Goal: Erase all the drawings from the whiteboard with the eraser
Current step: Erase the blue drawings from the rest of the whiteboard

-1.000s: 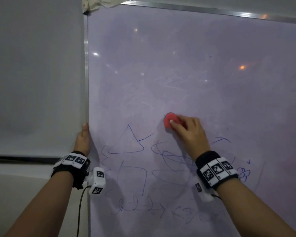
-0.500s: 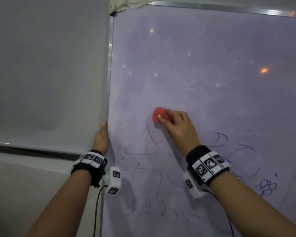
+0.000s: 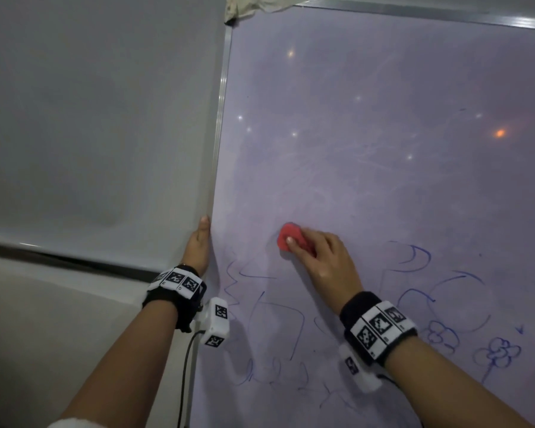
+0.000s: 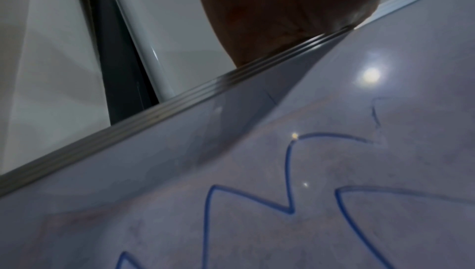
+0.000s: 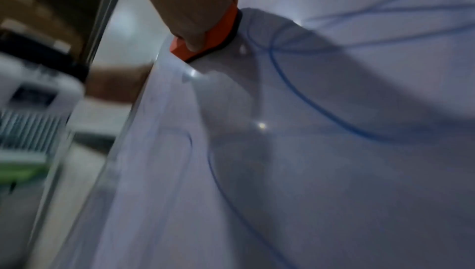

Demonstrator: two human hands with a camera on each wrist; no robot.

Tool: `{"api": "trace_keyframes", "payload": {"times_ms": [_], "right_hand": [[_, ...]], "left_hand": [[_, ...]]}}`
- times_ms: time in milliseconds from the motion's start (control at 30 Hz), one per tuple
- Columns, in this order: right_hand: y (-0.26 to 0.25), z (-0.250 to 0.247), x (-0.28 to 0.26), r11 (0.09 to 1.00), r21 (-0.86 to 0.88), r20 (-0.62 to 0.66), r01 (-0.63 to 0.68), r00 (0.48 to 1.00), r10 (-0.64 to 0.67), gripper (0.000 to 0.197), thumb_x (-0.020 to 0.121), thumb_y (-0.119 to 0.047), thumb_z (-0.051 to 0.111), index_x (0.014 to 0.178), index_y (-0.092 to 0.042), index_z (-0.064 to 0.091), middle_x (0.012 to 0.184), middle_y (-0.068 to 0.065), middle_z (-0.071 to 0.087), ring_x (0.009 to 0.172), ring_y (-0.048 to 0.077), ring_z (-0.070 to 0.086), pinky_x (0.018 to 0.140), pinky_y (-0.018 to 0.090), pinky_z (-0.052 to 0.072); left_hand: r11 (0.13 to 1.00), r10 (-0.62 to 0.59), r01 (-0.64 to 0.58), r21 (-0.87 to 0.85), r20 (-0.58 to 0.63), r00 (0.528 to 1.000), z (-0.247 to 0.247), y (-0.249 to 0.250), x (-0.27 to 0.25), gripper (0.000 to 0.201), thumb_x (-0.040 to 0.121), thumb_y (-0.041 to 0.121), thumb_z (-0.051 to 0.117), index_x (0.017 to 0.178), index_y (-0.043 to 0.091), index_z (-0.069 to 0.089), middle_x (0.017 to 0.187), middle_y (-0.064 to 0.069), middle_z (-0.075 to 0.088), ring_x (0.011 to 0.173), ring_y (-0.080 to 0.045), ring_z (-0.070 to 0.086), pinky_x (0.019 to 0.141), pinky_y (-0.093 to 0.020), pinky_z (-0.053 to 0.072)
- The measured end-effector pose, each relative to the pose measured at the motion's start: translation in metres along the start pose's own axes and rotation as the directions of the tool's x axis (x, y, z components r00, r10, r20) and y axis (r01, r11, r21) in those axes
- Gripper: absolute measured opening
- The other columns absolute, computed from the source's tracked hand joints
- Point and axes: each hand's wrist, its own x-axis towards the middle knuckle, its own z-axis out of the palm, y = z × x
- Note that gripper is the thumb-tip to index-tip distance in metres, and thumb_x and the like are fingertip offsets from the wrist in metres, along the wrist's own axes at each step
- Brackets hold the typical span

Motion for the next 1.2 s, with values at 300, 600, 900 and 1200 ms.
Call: {"api": "trace_keyframes", "payload": {"times_ms": [300, 600, 900, 1200], "right_hand": [[0.013, -0.017, 0.021, 0.982, 0.023, 0.138, 0.186, 0.972, -0.188, 0.031, 0.087, -0.015, 0.049, 0.108, -0.01, 0.07, 0.11, 0.016, 0.065, 0.092, 0.029, 0.046, 0.071, 0.037, 0.053], [-0.007, 0.003, -0.027, 0.877, 0.105, 0.316, 0.468, 0.821, -0.476, 0.03, 0.097, -0.01, 0.04, 0.102, -0.009, 0.069, 0.106, 0.012, 0.066, 0.087, 0.028, 0.058, 0.074, 0.039, 0.051], [0.009, -0.017, 0.057, 0.963, -0.165, -0.241, -0.214, 0.955, 0.172, 0.034, 0.079, -0.014, 0.067, 0.113, -0.018, 0.068, 0.108, 0.015, 0.064, 0.085, 0.029, 0.043, 0.073, 0.038, 0.032], [-0.071, 0.044, -0.039, 0.992, -0.071, 0.175, 0.104, 0.98, -0.091, 0.042, 0.078, -0.015, 0.052, 0.118, -0.026, 0.056, 0.116, 0.009, 0.052, 0.085, 0.023, 0.045, 0.074, 0.034, 0.029]], "left_hand": [[1.0, 0.006, -0.006, -0.003, -0.019, 1.0, 0.001, -0.002, 0.001, 0.058, 0.102, 0.038, 0.02, 0.131, -0.004, 0.047, 0.134, -0.018, 0.05, 0.129, -0.024, 0.042, 0.105, -0.024, 0.028], [1.0, 0.017, -0.017, -0.003, 0.014, 1.0, -0.003, 0.005, -0.004, 0.057, 0.102, 0.036, 0.019, 0.128, -0.004, 0.05, 0.132, -0.018, 0.052, 0.127, -0.021, 0.044, 0.101, -0.02, 0.03], [0.996, 0.07, -0.059, -0.072, 0.16, 0.985, -0.013, -0.024, -0.014, 0.07, 0.087, 0.07, 0.022, 0.114, 0.018, 0.06, 0.105, 0.013, 0.062, 0.096, 0.008, 0.058, 0.093, -0.012, 0.043], [0.99, -0.011, 0.023, -0.141, 0.09, 0.996, -0.007, -0.061, -0.016, 0.06, 0.097, 0.044, 0.016, 0.116, 0.007, 0.059, 0.118, -0.001, 0.061, 0.11, -0.004, 0.056, 0.1, -0.018, 0.038]]}}
